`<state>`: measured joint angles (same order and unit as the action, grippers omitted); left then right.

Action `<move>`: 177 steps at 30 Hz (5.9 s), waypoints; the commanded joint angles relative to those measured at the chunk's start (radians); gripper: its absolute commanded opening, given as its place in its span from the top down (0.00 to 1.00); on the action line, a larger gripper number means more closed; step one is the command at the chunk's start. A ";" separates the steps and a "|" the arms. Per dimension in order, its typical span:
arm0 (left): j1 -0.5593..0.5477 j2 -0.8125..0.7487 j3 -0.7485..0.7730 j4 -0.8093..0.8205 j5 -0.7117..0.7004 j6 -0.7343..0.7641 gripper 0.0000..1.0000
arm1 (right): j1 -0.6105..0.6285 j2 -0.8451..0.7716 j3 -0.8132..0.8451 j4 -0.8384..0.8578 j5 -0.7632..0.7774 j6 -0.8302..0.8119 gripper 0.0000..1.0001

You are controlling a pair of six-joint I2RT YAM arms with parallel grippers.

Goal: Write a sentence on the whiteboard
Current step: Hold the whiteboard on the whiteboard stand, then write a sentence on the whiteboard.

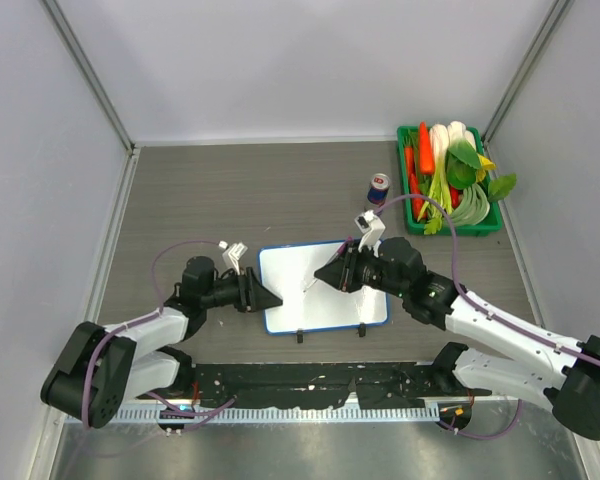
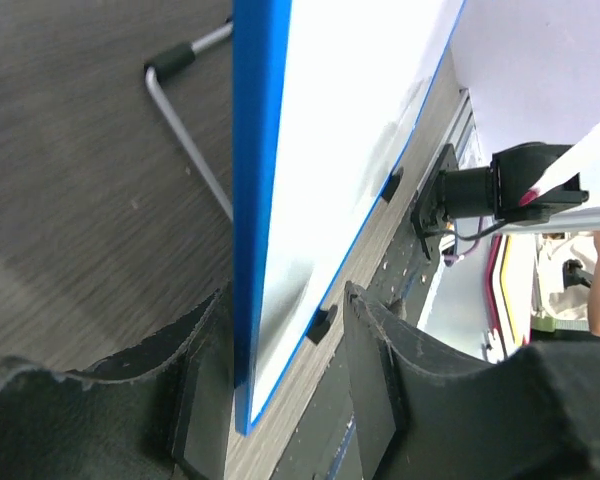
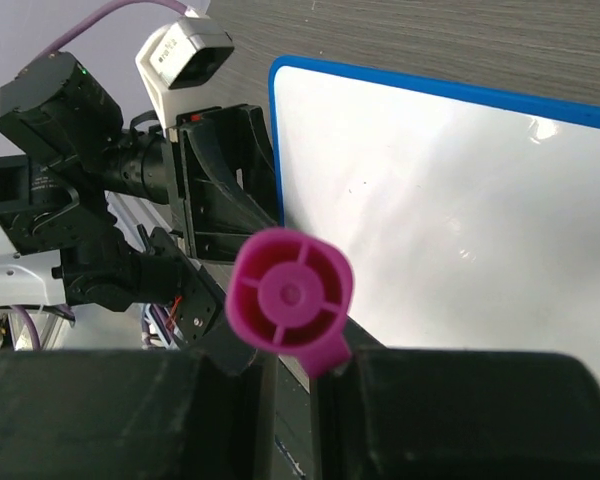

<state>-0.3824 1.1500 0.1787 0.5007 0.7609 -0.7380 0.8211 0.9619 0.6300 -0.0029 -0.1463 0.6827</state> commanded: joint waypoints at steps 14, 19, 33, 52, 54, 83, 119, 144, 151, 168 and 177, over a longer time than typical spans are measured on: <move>-0.004 0.044 0.078 0.016 0.034 0.066 0.83 | 0.009 0.024 0.005 0.127 0.022 -0.011 0.99; -0.004 0.042 0.070 0.019 0.018 0.063 0.96 | 0.024 0.031 0.007 0.107 0.027 -0.014 0.98; -0.004 0.027 0.047 -0.014 -0.046 0.054 1.00 | 0.084 0.060 0.023 0.127 0.143 -0.063 0.99; -0.004 0.004 0.036 -0.025 -0.052 0.049 1.00 | 0.230 0.181 0.122 0.285 0.470 -0.161 0.99; -0.006 0.005 0.038 -0.025 -0.049 0.049 1.00 | 0.231 0.195 0.138 0.293 0.488 -0.172 0.99; -0.004 0.065 0.051 0.010 -0.023 0.052 1.00 | 0.231 0.290 0.139 0.264 0.548 -0.210 0.99; -0.004 0.117 0.064 0.039 0.000 0.046 1.00 | 0.231 0.196 0.115 0.253 0.559 -0.180 0.99; -0.006 0.120 0.064 0.044 0.005 0.045 1.00 | 0.231 0.271 0.169 0.262 0.623 -0.206 0.99; -0.006 0.122 0.064 0.045 0.008 0.045 1.00 | 0.233 0.274 0.148 0.248 0.625 -0.204 0.99; -0.004 0.128 0.065 0.048 0.008 0.043 1.00 | 0.233 0.291 0.119 0.216 0.573 -0.183 0.99; -0.004 0.129 0.065 0.047 0.009 0.043 1.00 | 0.233 0.287 0.089 0.211 0.537 -0.155 0.98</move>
<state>-0.3904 1.2560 0.2413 0.6239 0.8837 -0.7319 1.0527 1.2438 0.7406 0.2310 0.3916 0.5182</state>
